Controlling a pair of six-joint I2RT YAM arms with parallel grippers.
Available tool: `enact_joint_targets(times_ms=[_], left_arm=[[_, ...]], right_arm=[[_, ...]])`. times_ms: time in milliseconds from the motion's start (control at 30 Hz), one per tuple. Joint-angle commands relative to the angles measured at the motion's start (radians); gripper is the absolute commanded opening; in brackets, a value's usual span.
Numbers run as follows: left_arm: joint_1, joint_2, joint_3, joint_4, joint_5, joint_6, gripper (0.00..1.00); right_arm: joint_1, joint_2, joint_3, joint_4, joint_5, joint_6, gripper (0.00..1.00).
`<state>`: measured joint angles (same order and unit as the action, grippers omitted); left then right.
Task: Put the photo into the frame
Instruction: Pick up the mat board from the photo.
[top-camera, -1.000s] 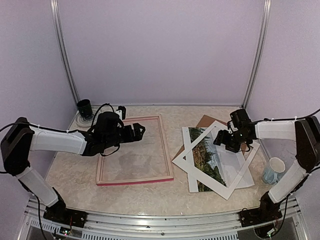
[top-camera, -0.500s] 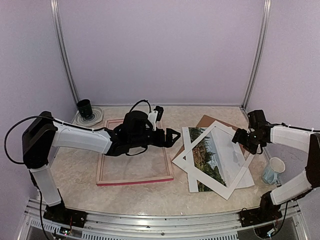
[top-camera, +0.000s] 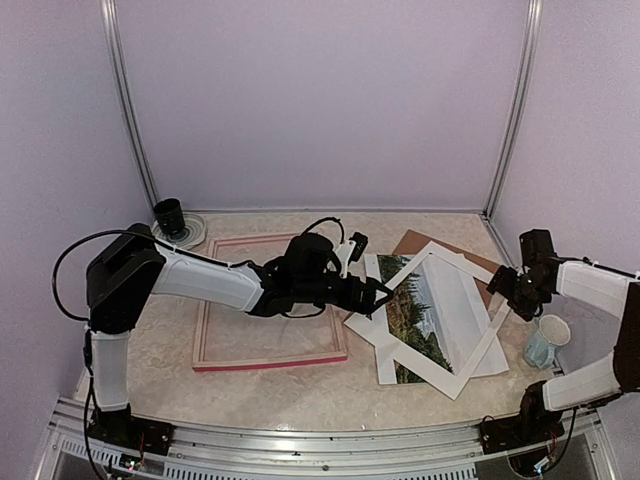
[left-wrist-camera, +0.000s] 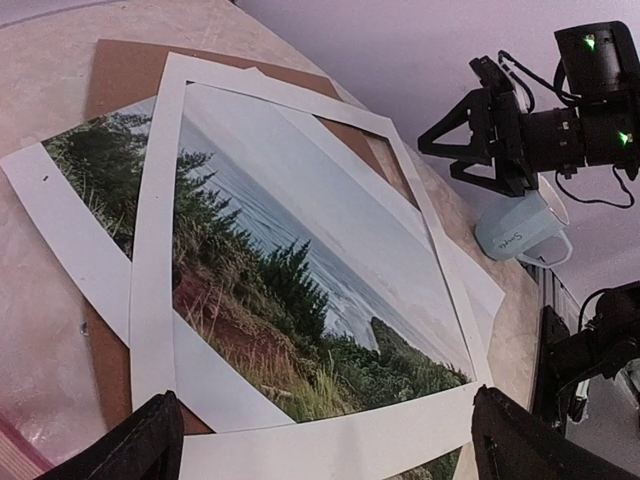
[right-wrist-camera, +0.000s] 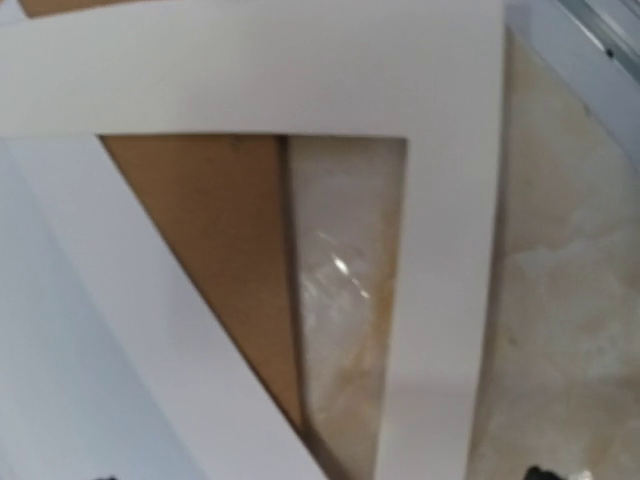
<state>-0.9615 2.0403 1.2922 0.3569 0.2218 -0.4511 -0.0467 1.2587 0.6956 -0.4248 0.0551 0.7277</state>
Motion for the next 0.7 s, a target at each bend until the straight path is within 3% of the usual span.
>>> enact_joint_targets(times_ms=[0,667], left_arm=[[-0.024,0.048,0.067,-0.046,0.066,0.023,0.99],[-0.035,0.214,0.232,-0.264,0.048,0.027,0.99]], right_arm=[[-0.022,0.028,-0.03,-0.003,-0.033,-0.012,0.87],[-0.029,0.09,-0.097,0.061,-0.127,-0.024,0.87]])
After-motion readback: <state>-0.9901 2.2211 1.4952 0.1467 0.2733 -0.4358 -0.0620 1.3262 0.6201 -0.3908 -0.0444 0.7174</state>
